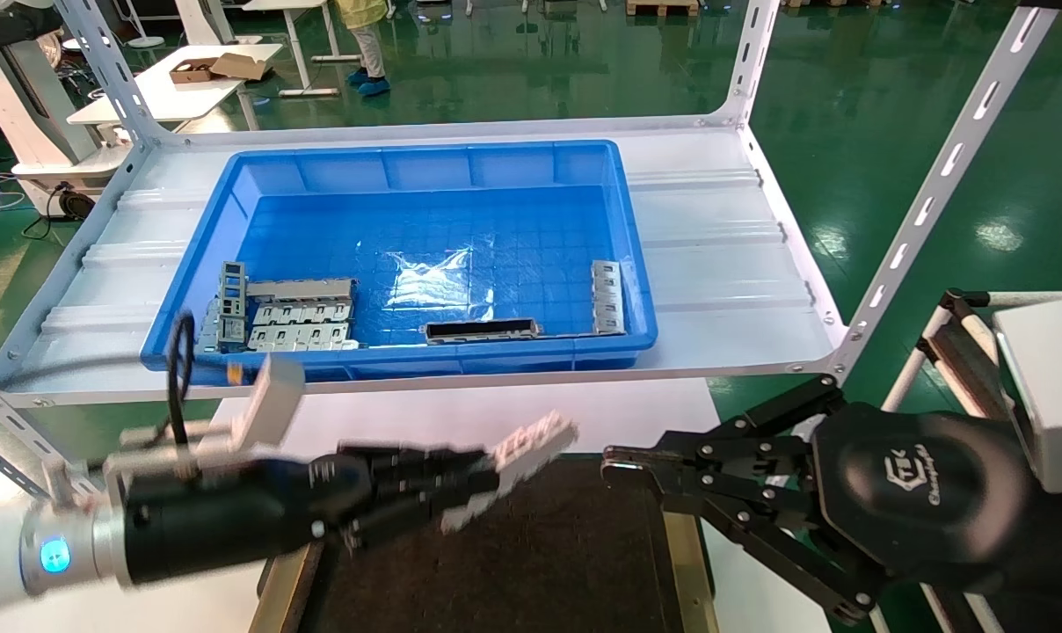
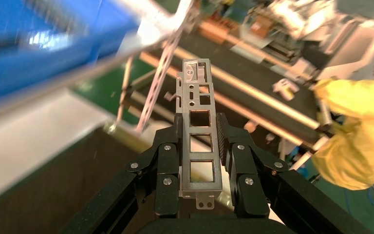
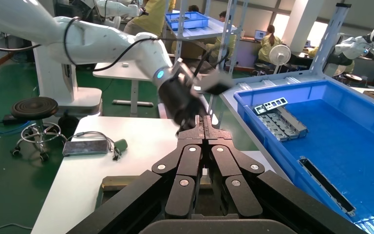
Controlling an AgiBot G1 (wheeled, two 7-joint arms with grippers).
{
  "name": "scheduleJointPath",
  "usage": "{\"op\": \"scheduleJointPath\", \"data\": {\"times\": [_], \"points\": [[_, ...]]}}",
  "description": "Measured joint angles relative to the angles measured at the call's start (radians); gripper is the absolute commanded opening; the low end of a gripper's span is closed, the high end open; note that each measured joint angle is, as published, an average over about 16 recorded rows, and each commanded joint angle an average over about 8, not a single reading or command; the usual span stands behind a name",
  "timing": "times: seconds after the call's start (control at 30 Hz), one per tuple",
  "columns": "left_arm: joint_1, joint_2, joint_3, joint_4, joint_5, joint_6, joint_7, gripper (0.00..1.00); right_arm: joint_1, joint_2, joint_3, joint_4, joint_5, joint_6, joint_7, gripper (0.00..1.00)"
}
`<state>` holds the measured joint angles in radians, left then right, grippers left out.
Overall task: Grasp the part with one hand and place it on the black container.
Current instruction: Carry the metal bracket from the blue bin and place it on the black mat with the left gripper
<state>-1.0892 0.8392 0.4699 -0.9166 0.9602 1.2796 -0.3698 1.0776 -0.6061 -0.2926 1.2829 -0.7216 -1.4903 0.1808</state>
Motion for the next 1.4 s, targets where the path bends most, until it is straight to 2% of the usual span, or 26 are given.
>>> {"op": "scheduleJointPath", "data": {"times": [0.3, 0.5, 0.73, 1.0, 1.4], "points": [[0.196, 0.002, 0.02, -0.178, 0.094, -0.337, -0.11, 0.0, 0.0, 0.0, -0.001, 0.0, 0.0, 0.0, 0.0, 0.0], [0.27, 0.066, 0.057, -0.222, 0.193, -0.585, -0.19, 0.0, 0.0, 0.0, -0.001, 0.0, 0.001, 0.0, 0.0, 0.0], [0.3, 0.166, 0.12, -0.2, 0.311, -0.818, -0.29, 0.0, 0.0, 0.001, -0.001, 0.0, 0.001, 0.001, -0.001, 0.0], [0.294, 0.265, 0.189, -0.124, 0.404, -0.976, -0.4, 0.0, 0.0, 0.001, -0.002, 0.0, 0.001, 0.001, -0.001, 0.0], [0.259, 0.366, 0.26, 0.007, 0.482, -1.091, -0.524, 0.0, 0.001, 0.001, -0.002, 0.0, 0.002, 0.001, -0.001, 0.0]]}}
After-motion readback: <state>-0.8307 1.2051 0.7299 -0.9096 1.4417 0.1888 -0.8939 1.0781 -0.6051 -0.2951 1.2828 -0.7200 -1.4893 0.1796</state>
